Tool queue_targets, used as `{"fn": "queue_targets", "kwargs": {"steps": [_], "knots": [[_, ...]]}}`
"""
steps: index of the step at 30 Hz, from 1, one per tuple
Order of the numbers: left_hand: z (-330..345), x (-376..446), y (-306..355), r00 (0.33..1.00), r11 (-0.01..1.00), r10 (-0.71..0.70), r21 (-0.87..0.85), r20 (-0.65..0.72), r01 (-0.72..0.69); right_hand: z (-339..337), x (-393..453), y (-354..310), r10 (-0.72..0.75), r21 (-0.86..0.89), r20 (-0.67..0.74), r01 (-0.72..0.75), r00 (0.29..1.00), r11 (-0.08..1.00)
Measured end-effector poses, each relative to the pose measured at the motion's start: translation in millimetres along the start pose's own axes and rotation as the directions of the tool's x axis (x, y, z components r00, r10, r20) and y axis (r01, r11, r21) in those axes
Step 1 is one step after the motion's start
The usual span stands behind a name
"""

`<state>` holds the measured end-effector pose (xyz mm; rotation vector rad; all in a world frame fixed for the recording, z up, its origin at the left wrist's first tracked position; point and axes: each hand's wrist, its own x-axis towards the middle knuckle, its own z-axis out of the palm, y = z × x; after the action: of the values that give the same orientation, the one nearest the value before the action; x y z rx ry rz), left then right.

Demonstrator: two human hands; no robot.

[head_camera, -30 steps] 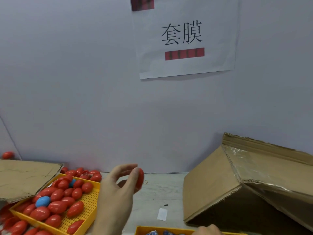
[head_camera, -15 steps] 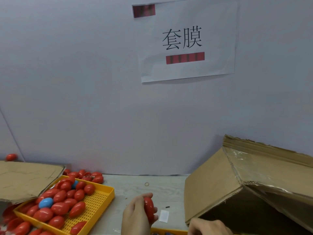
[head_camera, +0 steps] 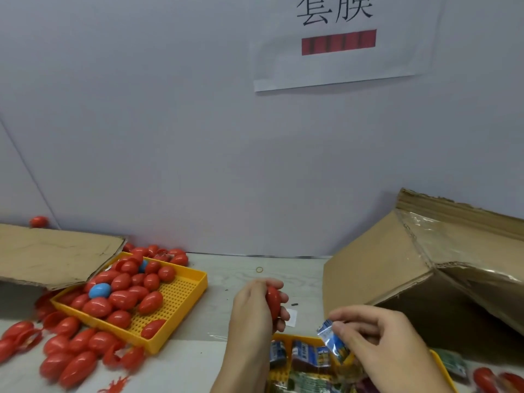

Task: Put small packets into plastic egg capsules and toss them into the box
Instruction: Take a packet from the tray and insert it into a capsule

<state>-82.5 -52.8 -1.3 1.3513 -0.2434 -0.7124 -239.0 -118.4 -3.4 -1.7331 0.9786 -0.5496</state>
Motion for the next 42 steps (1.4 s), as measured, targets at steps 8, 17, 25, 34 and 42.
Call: {"fn": "queue_targets", "kwargs": {"steps": [8, 17, 25, 34, 42], "knots": [[8, -17, 11, 0.994, 0.999, 0.004, -0.053, 0.106, 0.001, 3, 1, 0, 0.01, 0.058, -0.021, -0.009, 1.0, 0.998], [1, -43, 26, 0.95, 0.871, 0.251, 0.385, 0.184, -0.305, 3, -2, -2, 0.006, 0.125, -0.043, 0.0, 0.999, 0.992], [0, -48, -6, 0.962, 0.823, 0.168, 0.507, 0.213, -0.256, 8, -3, -3, -0.008, 0.194, -0.028, 0.013, 1.0, 0.981], [-3, -42, -11, 0.943, 0.785, 0.321, 0.531, 0.093, -0.32, 15, -4, -2, -0.056, 0.145, -0.126, 0.074, 0.99, 0.987], [-4, -38, -11, 0.972, 0.842, 0.21, 0.485, 0.108, -0.236, 19, -1, -1, -0.065, 0.199, -0.056, 0.075, 0.996, 0.977]]}}
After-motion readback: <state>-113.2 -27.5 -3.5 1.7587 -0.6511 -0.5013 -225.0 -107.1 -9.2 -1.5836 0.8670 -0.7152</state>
